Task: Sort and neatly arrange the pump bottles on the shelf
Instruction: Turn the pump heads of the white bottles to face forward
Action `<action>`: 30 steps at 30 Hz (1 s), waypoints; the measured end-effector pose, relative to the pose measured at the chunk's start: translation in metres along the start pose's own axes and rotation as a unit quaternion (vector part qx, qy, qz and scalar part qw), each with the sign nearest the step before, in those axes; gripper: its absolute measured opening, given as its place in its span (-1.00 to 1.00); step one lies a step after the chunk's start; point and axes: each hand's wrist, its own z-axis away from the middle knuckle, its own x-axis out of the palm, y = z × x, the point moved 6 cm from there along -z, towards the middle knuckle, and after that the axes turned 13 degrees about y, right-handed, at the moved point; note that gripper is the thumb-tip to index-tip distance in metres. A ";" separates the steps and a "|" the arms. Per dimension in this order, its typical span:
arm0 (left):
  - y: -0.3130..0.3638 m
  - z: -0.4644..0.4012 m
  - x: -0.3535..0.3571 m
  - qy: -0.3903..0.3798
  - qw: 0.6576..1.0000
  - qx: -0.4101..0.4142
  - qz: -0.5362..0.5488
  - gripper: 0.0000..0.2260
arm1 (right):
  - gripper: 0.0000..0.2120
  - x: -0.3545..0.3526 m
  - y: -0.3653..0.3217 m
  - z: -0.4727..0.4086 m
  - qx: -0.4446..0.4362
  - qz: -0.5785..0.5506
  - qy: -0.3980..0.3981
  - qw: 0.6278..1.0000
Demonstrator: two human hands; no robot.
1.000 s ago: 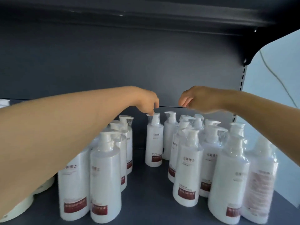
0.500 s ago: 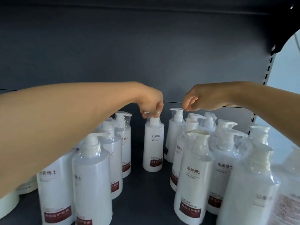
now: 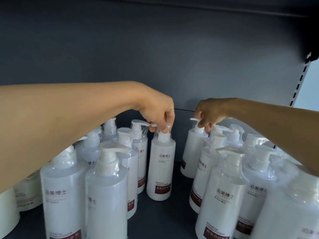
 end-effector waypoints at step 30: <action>0.023 0.054 -0.011 -0.014 0.999 0.009 -0.047 -0.86 | -0.83 -0.009 -0.051 0.019 -0.134 -0.130 -0.008 0.982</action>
